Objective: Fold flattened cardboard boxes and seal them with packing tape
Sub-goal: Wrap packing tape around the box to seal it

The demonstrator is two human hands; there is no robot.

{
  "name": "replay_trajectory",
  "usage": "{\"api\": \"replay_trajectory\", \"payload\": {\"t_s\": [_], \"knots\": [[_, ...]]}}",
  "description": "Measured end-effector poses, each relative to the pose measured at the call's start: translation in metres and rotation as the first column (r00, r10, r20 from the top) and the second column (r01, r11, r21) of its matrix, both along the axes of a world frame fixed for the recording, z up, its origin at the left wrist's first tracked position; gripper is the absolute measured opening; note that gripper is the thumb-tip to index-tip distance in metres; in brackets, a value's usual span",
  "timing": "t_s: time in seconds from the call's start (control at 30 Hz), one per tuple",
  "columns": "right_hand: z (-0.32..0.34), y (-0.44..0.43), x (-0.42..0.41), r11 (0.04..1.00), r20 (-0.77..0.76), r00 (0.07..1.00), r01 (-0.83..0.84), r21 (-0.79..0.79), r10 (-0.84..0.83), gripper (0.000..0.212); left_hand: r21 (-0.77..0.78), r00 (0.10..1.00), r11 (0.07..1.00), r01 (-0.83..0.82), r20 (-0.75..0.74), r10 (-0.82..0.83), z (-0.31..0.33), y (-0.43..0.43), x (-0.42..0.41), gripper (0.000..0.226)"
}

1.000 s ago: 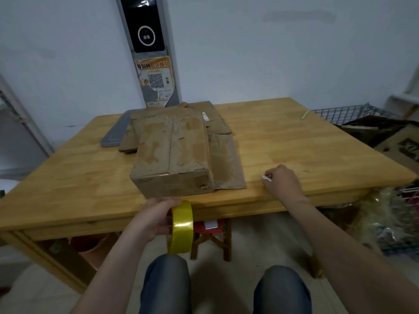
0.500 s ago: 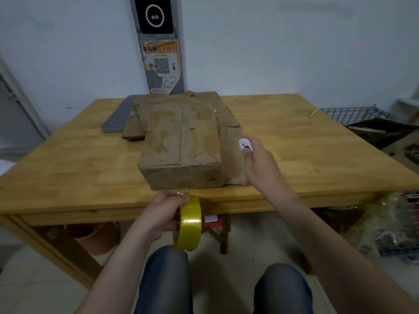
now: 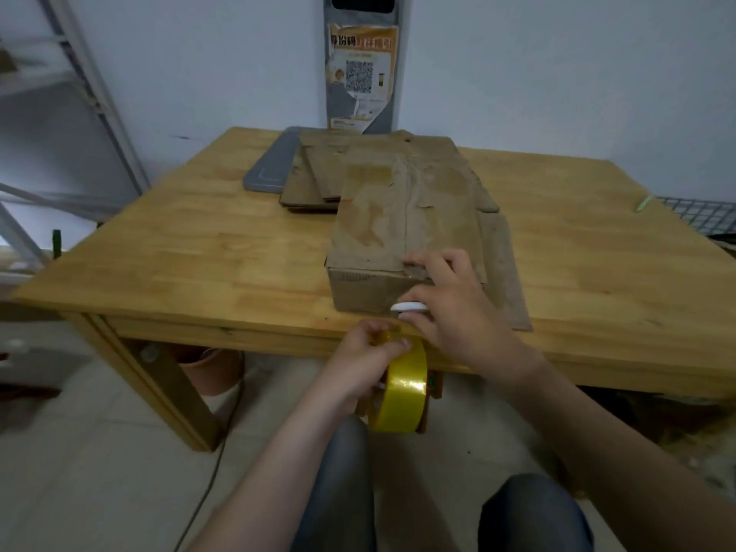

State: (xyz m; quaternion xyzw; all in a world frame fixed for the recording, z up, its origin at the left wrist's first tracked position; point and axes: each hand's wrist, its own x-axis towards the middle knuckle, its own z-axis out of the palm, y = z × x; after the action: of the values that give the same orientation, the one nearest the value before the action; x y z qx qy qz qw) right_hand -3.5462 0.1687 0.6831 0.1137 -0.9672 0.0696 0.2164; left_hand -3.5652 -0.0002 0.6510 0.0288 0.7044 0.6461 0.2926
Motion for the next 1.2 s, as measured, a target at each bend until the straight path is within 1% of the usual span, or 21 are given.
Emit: {"api": "replay_trajectory", "payload": {"t_s": [0.13, 0.27, 0.5, 0.57, 0.8, 0.93, 1.03, 1.2], "knots": [[-0.001, -0.001, -0.001, 0.999, 0.025, 0.999, 0.029, 0.014, -0.030, 0.016, 0.012, 1.000, 1.000, 0.026, 0.011, -0.026, -0.003, 0.001, -0.003, 0.037], [-0.004, -0.005, -0.001, 0.998, 0.006, 0.998, 0.062, 0.021, -0.062, 0.013, -0.009, 0.999, 0.999, 0.048, 0.007, -0.048, -0.005, 0.003, -0.007, 0.032], [-0.006, -0.008, -0.008, 0.982, -0.012, 0.993, 0.117, 0.150, -0.116, 0.015, 0.005, 0.999, 0.999, 0.036, 0.026, -0.036, -0.004, 0.003, -0.008, 0.028], [-0.005, -0.005, -0.008, 0.981, -0.003, 0.995, 0.098, 0.166, -0.099, 0.017, 0.003, 0.999, 0.999, 0.038, 0.032, -0.038, -0.002, 0.001, -0.009, 0.029], [0.002, 0.009, -0.004, 0.990, 0.056, 0.998, -0.006, 0.144, -0.002, 0.013, -0.028, 0.998, 0.997, 0.065, 0.024, -0.064, 0.000, -0.002, -0.011, 0.031], [0.010, 0.018, -0.002, 0.981, 0.084, 0.996, -0.043, 0.189, 0.027, 0.008, -0.095, 0.997, 0.993, 0.070, 0.047, -0.066, -0.005, -0.008, -0.012, 0.032], [0.013, 0.024, -0.001, 0.981, 0.134, 0.991, -0.051, 0.187, 0.026, 0.012, -0.105, 0.997, 0.994, 0.041, 0.071, -0.034, -0.009, -0.019, -0.008, 0.032], [0.015, 0.022, 0.005, 0.977, 0.155, 0.988, -0.037, 0.209, 0.004, 0.019, -0.091, 0.990, 0.991, -0.101, 0.092, 0.110, 0.003, -0.046, -0.008, 0.027]]}}
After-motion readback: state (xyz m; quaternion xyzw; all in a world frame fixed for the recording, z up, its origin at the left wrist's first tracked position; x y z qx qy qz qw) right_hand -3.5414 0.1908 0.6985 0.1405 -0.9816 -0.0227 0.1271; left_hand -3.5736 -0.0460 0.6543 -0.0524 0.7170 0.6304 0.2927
